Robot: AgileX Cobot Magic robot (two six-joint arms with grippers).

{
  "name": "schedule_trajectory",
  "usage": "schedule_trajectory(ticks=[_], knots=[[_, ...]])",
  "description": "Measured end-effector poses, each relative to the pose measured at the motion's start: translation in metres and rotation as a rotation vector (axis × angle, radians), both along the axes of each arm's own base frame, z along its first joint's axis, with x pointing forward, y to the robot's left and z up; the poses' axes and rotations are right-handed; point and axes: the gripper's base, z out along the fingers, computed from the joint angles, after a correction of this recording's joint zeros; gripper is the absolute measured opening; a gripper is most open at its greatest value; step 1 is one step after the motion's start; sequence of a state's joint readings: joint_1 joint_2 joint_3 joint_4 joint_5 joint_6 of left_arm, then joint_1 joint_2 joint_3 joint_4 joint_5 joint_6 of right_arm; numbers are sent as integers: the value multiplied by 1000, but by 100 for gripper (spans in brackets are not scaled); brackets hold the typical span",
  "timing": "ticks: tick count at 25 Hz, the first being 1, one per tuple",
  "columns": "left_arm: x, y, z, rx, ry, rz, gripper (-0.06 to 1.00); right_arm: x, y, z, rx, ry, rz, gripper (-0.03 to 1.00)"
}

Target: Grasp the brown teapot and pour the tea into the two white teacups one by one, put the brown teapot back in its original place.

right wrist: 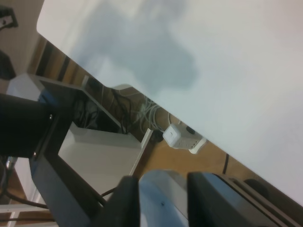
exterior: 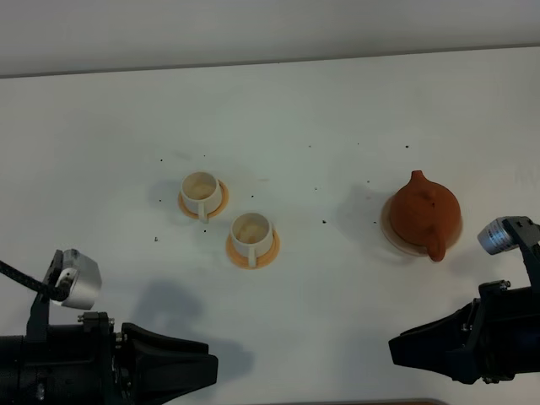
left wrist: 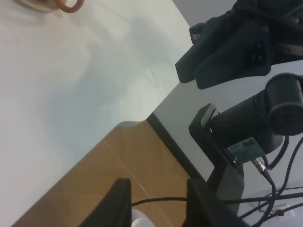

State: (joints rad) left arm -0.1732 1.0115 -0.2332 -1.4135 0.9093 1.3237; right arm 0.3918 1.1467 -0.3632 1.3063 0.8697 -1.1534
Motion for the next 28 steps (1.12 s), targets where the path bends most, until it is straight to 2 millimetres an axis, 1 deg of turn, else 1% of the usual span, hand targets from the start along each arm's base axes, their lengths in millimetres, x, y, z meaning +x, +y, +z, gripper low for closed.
schedule_trajectory(ticks=[28], knots=[[0, 0, 1, -9, 2, 4, 29, 0, 0, 0, 0, 1, -1, 24]])
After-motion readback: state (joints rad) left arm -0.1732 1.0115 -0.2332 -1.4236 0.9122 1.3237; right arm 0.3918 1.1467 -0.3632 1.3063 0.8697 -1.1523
